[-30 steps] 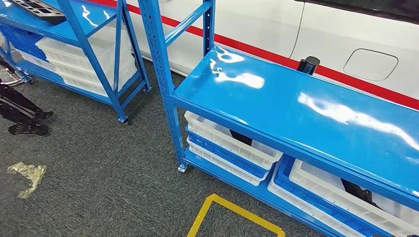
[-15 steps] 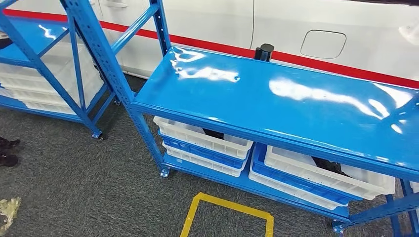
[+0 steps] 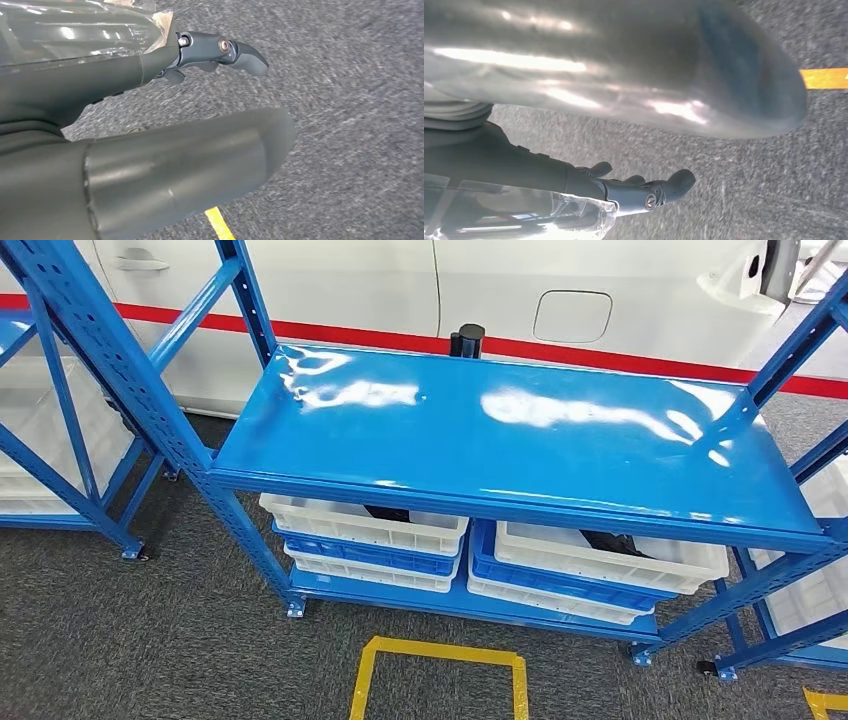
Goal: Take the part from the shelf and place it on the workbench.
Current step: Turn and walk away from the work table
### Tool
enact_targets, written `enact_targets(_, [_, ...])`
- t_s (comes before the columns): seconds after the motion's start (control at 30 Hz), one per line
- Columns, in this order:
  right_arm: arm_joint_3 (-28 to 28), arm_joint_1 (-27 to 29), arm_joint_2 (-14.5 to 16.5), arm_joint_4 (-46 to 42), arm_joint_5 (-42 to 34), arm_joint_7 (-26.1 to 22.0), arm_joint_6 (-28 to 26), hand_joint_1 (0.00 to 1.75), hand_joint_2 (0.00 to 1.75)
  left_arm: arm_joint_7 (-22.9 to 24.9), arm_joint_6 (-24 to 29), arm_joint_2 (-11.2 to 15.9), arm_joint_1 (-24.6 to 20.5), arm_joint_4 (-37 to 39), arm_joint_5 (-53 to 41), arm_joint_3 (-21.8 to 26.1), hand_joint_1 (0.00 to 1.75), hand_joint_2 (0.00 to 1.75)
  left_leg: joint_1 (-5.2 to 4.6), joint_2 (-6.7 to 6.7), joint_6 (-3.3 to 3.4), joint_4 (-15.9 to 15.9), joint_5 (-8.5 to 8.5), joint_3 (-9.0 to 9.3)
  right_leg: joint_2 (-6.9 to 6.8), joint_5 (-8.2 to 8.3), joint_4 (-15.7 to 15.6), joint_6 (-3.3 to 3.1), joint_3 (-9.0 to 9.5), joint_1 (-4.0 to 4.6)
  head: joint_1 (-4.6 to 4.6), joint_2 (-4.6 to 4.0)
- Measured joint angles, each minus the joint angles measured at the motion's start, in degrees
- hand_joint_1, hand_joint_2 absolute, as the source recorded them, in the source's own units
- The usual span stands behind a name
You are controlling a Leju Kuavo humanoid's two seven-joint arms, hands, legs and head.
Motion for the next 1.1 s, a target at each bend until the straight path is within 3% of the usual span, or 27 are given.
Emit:
enact_targets(0.07, [0.5,-0.2,-0.1,0.0,0.5,0.3,-0.1,0.0,0.0,0.0,0.0,0.1,0.1,0.1,0.3,-0.1,0.0,0.0,-0.02,0.97,0.43,-0.2,0.18,0.13,-3.16,-3.11,6.5,-0.25,-3.18,-0.04,0.29,0.0])
enact_targets(0.13, [0.8,-0.2,-0.1,0.0,0.7,0.3,-0.1,0.0,0.0,0.0,0.0,0.3,0.2,0.3,0.6,-0.1,0.0,0.0,-0.09,1.9,0.46,-0.2,0.14,0.01,-3.96,-5.58,13.4,-0.05,-6.54,-0.29,0.42,0.0])
enact_targets(0.17, [0.9,-0.1,-0.1,0.0,0.8,0.3,-0.1,0.0,0.0,0.0,0.0,0.3,0.2,0.4,0.8,-0.1,0.0,0.0,-0.08,2.23,0.42,-0.2,0.1,-0.01,-4.04,-5.63,14.3,0.37,-6.94,-0.43,0.43,0.0])
enact_targets(0.2, [1.1,0.0,-0.2,0.0,0.9,0.3,-0.1,0.0,0.0,0.0,0.0,0.4,0.2,0.6,0.9,-0.1,0.0,0.0,-0.01,2.45,0.31,-0.2,0.03,0.04,-4.13,-4.73,12.6,0.97,-5.98,-0.6,0.44,0.0])
enact_targets(0.27, [1.5,0.0,-0.3,0.0,1.2,0.3,-0.1,0.0,0.0,-0.1,0.0,0.4,0.2,0.7,1.3,-0.1,0.0,0.0,0.06,2.72,-0.13,-0.1,-0.22,0.28,-4.69,-1.78,4.3,2.05,-1.55,-0.91,0.53,0.0])
enact_targets(0.3, [1.7,0.0,-0.4,0.0,1.3,0.3,-0.1,0.0,0.0,-0.1,0.0,0.5,0.2,0.8,1.4,-0.2,0.0,0.0,-0.02,2.8,-0.49,0.0,-0.42,0.39,-4.91,-0.62,0.7,2.14,0.47,-0.89,0.58,0.0])
enact_targets(0.37, [2.0,-0.1,-0.4,0.0,1.4,0.3,-0.1,0.0,0.0,-0.1,0.0,0.6,0.2,0.8,1.5,-0.2,0.0,0.0,-0.29,2.86,-0.7,0.2,-0.77,0.49,-5.09,0.29,-2.2,1.58,2.12,-0.95,0.61,0.0])
enact_targets(0.47, [2.1,-0.1,-0.4,0.0,1.5,0.4,-0.1,0.0,0.0,-0.2,0.0,0.8,0.2,0.9,1.7,-0.5,0.0,0.0,-0.29,2.84,0.61,0.1,-0.7,0.61,-4.86,0.44,-2.2,1.16,2.21,-0.86,0.47,0.0])
enact_targets(0.5, [2.2,-0.1,-0.4,0.0,1.5,0.4,-0.1,0.0,0.0,-0.2,0.0,0.9,0.2,1.0,1.8,-0.7,0.0,0.0,-0.25,2.83,0.73,-0.1,-0.61,0.69,-4.84,0.43,-2.2,1.12,2.22,-0.74,0.43,0.0])
enact_targets(0.7, [3.0,-0.1,-0.4,0.0,2.4,0.8,-0.1,0.0,0.0,-0.2,0.3,1.0,0.4,1.2,2.7,-1.1,0.0,0.0,-0.14,2.84,0.38,-0.5,-0.51,0.93,-4.82,0.38,-2.2,0.28,2.23,-0.69,0.32,0.0])
enact_targets(0.83, [3.5,-0.2,-0.4,0.0,2.7,1.0,0.0,0.0,0.0,-0.2,0.4,1.2,0.7,1.3,2.8,-1.2,0.0,0.0,-0.28,2.84,0.41,-0.3,-0.65,0.8,-4.83,0.45,-2.2,0.39,2.28,-0.8,0.26,0.0])
enact_targets(0.93, [3.6,-0.2,-0.4,0.0,2.7,1.0,0.0,0.0,0.0,-0.2,0.4,1.3,0.8,1.4,2.9,-1.4,0.0,0.0,-0.33,2.93,0.29,-1.2,0.01,1.2,-4.86,0.6,-2.4,0.95,2.37,-0.69,0.25,0.0])
enact_targets(1.0, [3.6,-0.3,-0.5,0.0,2.5,0.8,0.1,0.0,0.0,-0.1,0.3,1.3,0.8,1.6,2.9,-1.5,0.0,0.0,0.09,3.14,0.16,-2.6,0.9,1.78,-4.84,-0.94,0.4,0.95,0.98,-0.44,0.39,0.0])
enact_targets(1.1, [3.6,0.0,-0.7,0.0,2.3,0.6,0.1,0.0,0.0,-0.1,0.2,1.3,1.1,1.7,3.3,-1.8,0.0,0.0,0.36,3.38,0.17,-2.9,1.27,1.71,-4.76,-5.1,10.9,0.83,-4.06,-0.68,0.58,0.0])
